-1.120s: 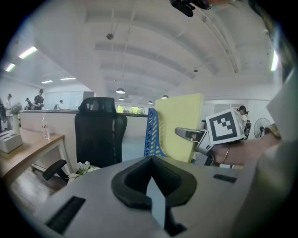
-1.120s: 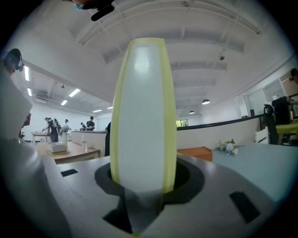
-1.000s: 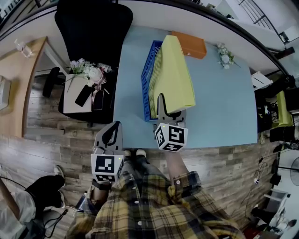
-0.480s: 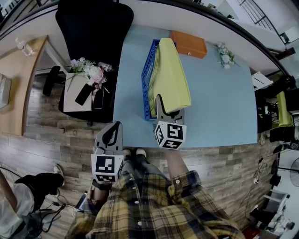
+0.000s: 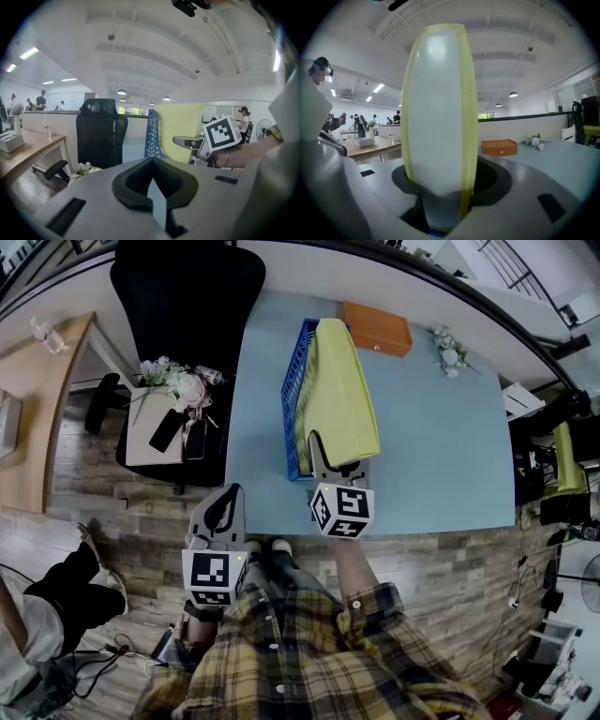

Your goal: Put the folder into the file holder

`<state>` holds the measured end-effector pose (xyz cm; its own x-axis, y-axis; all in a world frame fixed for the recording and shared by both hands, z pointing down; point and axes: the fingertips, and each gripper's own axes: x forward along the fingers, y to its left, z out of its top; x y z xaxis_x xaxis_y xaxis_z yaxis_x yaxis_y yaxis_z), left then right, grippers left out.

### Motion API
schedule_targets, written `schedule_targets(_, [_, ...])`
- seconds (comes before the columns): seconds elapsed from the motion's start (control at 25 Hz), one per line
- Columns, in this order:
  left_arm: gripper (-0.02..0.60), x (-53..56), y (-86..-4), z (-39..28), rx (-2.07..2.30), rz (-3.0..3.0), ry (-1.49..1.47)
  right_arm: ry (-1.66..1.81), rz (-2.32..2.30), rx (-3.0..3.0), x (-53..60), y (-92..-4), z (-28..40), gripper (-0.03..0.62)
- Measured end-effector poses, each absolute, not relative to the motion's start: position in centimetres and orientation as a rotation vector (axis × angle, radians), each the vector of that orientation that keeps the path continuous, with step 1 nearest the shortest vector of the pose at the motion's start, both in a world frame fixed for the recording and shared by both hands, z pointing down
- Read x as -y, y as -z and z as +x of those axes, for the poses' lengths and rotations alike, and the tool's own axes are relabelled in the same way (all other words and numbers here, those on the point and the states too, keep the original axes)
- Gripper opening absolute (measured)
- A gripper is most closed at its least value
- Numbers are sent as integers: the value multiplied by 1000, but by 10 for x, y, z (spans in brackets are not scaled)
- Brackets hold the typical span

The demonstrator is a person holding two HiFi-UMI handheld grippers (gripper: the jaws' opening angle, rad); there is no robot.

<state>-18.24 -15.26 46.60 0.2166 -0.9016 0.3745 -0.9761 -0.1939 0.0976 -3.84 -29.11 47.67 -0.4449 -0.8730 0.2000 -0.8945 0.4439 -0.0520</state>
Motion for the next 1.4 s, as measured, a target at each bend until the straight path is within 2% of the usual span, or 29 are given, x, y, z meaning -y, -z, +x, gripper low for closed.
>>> schedule_targets(0.24, [-9,150,-463,-181,1758,2192,-332,-240,1549,2564,290,-473,-41,267])
schedule_targets(0.44, [-9,147,-461,-181,1762,2200,-335,-269,1539,2566,286,-474,-40,282])
schedule_targets(1.4, [-8,140,-431,-149,1724,2333,-305,-264,1563,2647,234,-426,-6,282])
